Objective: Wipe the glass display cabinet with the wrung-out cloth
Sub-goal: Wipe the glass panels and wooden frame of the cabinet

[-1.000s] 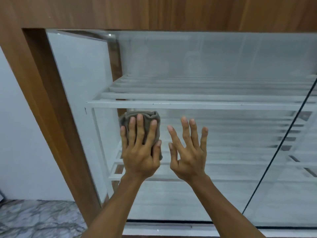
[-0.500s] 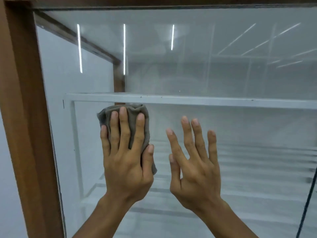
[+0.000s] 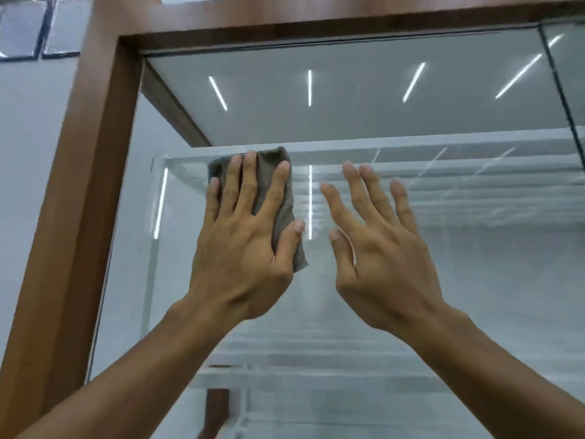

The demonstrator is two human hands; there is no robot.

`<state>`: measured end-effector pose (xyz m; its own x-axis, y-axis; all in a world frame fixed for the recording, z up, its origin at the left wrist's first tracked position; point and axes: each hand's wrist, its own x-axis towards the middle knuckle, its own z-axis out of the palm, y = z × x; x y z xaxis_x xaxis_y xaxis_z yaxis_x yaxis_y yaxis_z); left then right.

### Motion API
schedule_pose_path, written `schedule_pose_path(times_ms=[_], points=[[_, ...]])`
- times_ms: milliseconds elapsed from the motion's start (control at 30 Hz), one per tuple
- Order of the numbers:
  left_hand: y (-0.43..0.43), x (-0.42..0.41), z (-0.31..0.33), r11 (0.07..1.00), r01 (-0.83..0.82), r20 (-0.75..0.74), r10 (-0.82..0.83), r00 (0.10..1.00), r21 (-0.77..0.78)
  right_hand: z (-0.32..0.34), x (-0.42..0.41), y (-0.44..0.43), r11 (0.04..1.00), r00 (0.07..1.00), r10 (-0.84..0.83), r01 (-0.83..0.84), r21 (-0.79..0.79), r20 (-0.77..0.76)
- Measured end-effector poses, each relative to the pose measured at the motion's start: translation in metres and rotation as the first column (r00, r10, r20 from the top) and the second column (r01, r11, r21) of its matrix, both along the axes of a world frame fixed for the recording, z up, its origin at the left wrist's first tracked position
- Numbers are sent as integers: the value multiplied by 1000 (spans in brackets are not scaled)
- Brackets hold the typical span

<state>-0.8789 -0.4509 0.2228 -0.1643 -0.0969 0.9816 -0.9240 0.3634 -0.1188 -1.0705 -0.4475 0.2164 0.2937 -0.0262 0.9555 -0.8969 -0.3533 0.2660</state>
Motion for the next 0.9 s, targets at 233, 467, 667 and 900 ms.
schedule_pose_path(times_ms=[233,467,667,900], points=[[0,6,-10,999,-40,52,40,998,-5,-3,-6,7,999,1000,-17,18,51,-25],[3,-39,3,999,-36,-169,38,985,15,-7,-12,7,997,998,-59,58,59,23],[5,-49,-28,998,-49,160,53,986,-25,-9,-68,16,990,992,-122,119,77,29],[8,-127,21,998,-52,-10,52,999,25,-14,-93,17,995,996,-48,40,92,80]])
